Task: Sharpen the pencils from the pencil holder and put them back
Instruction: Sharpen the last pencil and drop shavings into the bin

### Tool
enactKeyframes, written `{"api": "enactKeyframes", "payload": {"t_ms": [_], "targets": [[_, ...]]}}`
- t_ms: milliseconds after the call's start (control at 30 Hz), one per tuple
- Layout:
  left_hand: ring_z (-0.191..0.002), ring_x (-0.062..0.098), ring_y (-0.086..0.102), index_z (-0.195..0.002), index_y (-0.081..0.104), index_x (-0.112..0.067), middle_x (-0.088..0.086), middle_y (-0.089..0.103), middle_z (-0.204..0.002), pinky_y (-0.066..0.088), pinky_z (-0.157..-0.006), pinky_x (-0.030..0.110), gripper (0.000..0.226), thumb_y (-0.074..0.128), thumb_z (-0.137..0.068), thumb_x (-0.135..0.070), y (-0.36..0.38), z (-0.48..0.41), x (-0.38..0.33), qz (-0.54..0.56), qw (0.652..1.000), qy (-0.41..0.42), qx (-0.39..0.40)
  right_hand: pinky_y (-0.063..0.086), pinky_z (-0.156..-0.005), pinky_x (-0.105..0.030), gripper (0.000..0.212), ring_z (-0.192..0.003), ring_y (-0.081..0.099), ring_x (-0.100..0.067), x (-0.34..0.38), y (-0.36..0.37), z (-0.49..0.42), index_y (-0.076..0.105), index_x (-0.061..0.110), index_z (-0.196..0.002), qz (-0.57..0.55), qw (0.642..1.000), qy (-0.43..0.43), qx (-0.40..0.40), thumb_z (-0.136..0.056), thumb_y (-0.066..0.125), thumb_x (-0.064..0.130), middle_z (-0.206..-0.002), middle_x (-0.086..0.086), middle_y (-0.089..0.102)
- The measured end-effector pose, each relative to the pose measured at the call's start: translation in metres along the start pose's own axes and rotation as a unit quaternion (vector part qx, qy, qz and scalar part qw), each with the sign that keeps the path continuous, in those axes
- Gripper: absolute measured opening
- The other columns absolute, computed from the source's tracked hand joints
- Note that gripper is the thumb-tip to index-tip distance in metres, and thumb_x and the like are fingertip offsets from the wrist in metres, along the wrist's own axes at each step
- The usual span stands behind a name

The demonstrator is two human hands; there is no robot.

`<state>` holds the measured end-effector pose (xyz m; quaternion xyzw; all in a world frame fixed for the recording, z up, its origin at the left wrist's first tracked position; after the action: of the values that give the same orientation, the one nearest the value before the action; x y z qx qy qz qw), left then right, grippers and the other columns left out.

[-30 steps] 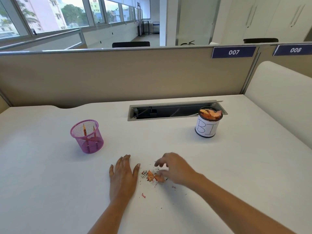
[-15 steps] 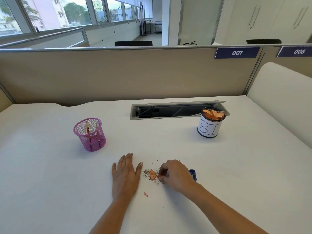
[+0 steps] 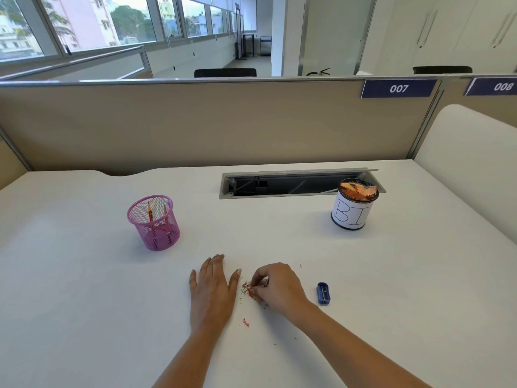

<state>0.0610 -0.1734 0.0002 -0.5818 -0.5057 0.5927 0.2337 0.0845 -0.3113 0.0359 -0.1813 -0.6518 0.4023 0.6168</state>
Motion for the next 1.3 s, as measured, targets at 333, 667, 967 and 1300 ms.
{"api": "enactKeyframes", "payload": {"t_ms": [333,667,967,1300], "targets": [[-0.137,0.016,0.028,-0.136,0.034,-0.015,0.001,0.042,-0.142,0.011,-0.115,0.040,0.052,0.035,-0.093,-0.044,-0.002,0.001,-0.001,0.005,1.000,0.000,-0.005,0.031,-0.062,-0.005,0.006,-0.075,0.047,-0.001,-0.002,-0.016,0.010,0.074,0.020,-0.080,-0.011,0.976,-0.143,-0.162,-0.078,0.072,0.026,-0.080,0.011,0.072],[-0.137,0.016,0.029,-0.135,0.035,-0.015,0.002,0.044,-0.141,0.012,-0.115,0.040,0.051,0.037,-0.093,-0.043,-0.002,0.001,-0.002,0.003,1.000,-0.003,-0.003,0.053,-0.072,-0.010,0.005,-0.072,0.069,-0.002,-0.013,-0.015,0.025,0.075,0.011,-0.073,-0.009,0.925,-0.287,-0.249,-0.069,0.075,0.013,-0.074,0.005,0.076],[-0.137,0.018,0.029,-0.134,0.037,-0.014,0.003,0.045,-0.140,0.012,-0.115,0.040,0.051,0.039,-0.092,-0.042,-0.003,0.001,-0.003,0.011,1.000,-0.004,-0.005,0.052,-0.074,-0.022,0.004,-0.065,0.065,0.000,-0.022,-0.026,0.014,0.077,0.024,-0.077,-0.089,0.980,-0.094,-0.154,-0.077,0.073,0.026,-0.075,0.019,0.074],[-0.137,0.017,0.029,-0.135,0.037,-0.014,0.002,0.044,-0.141,0.010,-0.115,0.039,0.051,0.039,-0.092,-0.043,-0.005,0.001,-0.004,0.011,1.000,-0.008,-0.002,0.045,-0.078,-0.026,0.016,-0.091,0.066,-0.028,-0.064,-0.207,-0.070,0.073,0.005,-0.090,-0.034,0.914,0.071,-0.398,-0.082,0.066,0.017,-0.093,-0.014,0.074]]}}
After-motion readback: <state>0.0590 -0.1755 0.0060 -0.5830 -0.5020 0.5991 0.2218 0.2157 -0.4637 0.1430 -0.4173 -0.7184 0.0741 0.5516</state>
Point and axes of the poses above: each hand's wrist, its own z-axis away from the middle knuckle, its own y-axis out of the palm, x = y × z, the point moved 4 cm from there along -z, towards the middle knuckle
